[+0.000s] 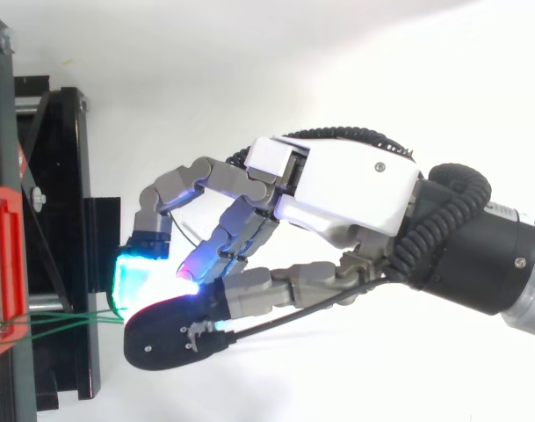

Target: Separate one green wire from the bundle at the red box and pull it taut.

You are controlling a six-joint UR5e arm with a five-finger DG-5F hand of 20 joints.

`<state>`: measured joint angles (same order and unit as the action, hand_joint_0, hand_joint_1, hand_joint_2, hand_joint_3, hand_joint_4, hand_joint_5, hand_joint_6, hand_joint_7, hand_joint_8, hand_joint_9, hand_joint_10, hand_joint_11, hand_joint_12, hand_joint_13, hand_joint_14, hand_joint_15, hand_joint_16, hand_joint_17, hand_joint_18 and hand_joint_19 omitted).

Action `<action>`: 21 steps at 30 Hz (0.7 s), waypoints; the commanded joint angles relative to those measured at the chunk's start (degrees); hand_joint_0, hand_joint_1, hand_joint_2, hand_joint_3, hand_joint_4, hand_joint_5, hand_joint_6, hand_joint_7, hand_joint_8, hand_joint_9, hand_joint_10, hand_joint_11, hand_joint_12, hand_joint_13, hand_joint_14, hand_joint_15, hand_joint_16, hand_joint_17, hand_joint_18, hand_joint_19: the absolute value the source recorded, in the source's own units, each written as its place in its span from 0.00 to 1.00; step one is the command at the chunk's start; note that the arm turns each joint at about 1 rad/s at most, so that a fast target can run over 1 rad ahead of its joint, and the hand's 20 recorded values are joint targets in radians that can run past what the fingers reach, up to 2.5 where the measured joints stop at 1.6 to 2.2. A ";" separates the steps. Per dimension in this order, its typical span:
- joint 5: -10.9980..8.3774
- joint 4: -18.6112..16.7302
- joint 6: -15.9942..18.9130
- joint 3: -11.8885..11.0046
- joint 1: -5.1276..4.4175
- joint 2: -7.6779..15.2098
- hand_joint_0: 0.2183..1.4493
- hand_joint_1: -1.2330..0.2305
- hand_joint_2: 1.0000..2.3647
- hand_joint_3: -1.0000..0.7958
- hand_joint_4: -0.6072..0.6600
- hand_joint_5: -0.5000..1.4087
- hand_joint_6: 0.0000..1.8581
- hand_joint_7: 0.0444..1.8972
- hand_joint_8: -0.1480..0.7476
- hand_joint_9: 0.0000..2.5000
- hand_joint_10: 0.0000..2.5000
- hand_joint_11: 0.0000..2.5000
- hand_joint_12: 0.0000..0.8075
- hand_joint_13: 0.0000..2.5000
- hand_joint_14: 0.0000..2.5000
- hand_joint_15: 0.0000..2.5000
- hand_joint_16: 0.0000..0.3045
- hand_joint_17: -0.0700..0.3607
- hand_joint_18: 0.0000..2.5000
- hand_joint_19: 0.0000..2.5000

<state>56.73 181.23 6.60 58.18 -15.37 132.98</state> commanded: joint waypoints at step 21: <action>0.05 2.37 0.17 0.00 -0.01 -0.53 0.31 0.28 0.01 0.48 0.35 0.21 0.47 0.58 0.34 0.25 0.00 0.04 0.38 0.20 0.00 0.11 0.15 0.40 0.18 0.20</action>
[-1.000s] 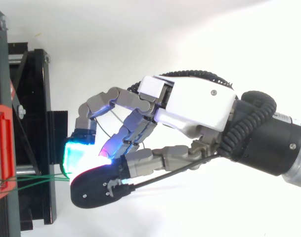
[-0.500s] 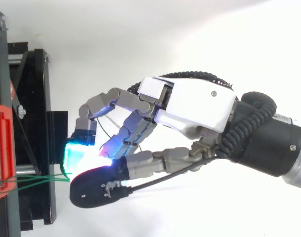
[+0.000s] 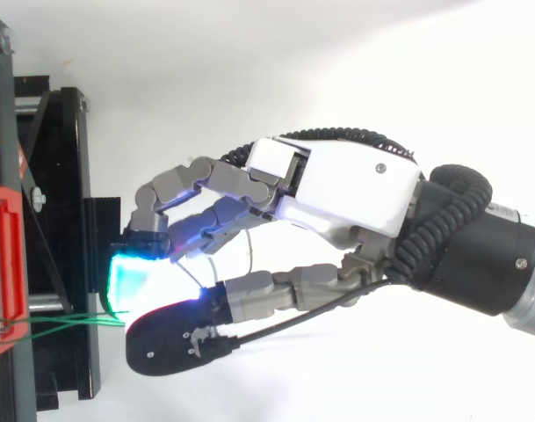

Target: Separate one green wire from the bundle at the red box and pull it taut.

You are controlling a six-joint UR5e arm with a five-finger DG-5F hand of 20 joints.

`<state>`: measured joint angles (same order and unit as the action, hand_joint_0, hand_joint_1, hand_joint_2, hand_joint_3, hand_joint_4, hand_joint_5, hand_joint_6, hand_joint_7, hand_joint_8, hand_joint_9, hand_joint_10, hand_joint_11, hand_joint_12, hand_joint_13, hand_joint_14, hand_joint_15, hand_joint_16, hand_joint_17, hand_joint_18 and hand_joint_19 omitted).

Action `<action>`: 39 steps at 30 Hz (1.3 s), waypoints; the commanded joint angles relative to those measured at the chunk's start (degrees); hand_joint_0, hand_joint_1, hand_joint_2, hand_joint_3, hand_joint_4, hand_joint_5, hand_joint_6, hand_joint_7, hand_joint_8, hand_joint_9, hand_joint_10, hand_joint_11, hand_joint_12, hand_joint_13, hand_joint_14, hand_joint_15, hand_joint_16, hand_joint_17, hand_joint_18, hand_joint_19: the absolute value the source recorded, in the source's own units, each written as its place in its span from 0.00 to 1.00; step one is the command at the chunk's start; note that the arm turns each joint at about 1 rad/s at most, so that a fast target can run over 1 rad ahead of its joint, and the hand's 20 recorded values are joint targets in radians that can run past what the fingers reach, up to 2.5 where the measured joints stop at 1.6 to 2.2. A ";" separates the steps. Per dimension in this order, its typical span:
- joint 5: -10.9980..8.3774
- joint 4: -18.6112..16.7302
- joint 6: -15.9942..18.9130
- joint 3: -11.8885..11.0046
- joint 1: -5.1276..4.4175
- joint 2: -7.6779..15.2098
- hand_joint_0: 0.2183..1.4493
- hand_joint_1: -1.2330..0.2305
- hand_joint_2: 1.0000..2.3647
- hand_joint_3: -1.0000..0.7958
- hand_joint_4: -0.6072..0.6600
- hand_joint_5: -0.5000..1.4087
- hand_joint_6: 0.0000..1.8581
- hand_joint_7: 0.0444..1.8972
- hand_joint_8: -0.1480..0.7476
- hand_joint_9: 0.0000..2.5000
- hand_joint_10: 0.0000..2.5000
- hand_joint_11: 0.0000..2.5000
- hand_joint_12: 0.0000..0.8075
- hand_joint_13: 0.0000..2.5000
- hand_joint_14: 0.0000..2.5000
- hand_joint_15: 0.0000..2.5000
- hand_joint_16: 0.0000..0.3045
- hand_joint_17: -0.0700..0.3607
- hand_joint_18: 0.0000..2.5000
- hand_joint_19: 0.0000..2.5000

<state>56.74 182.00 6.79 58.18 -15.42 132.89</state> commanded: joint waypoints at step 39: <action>-0.05 -19.93 12.10 17.05 -1.28 -1.23 0.31 0.27 0.01 0.49 0.34 0.21 0.47 0.57 0.37 0.29 0.00 0.06 0.39 0.23 0.00 0.12 0.16 0.41 0.18 0.20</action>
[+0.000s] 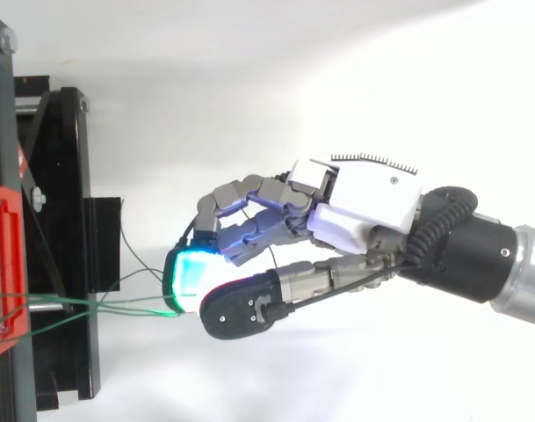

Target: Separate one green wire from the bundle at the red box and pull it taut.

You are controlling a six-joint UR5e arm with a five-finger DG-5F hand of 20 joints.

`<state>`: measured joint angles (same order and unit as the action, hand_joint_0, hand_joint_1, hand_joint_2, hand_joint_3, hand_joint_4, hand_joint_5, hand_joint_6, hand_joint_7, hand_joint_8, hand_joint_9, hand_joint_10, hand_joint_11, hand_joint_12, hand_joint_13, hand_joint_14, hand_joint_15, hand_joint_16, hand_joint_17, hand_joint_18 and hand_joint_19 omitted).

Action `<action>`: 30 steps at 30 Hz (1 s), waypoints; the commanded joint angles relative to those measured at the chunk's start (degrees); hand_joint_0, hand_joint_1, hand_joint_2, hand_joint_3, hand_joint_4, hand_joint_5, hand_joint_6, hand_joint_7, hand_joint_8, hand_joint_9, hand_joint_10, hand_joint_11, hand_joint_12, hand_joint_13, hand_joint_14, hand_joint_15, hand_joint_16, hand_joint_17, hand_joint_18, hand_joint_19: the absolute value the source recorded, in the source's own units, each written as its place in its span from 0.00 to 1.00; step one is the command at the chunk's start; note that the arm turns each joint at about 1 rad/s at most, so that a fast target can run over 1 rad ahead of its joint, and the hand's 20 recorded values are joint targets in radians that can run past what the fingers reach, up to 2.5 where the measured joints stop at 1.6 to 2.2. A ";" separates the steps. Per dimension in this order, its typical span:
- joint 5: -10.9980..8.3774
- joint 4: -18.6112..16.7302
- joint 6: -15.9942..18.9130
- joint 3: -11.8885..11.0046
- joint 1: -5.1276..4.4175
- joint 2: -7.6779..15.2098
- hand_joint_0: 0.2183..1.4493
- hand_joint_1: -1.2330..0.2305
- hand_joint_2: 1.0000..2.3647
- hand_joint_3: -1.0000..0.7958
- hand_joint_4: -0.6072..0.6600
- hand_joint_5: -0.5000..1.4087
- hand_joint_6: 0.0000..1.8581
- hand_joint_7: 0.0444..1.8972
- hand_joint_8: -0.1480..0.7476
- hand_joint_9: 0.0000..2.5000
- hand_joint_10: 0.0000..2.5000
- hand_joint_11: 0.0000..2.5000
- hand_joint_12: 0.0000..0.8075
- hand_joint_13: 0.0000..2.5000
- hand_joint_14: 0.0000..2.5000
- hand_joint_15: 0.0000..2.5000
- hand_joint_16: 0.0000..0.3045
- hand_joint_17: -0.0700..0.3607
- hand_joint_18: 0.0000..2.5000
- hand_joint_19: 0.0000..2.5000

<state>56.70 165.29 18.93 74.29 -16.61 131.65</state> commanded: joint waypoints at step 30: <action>-0.10 -6.03 -0.92 2.17 -0.09 0.01 0.32 0.27 0.01 0.49 0.35 0.21 0.47 0.57 0.38 0.31 0.00 0.08 0.41 0.24 0.01 0.13 0.16 0.42 0.20 0.20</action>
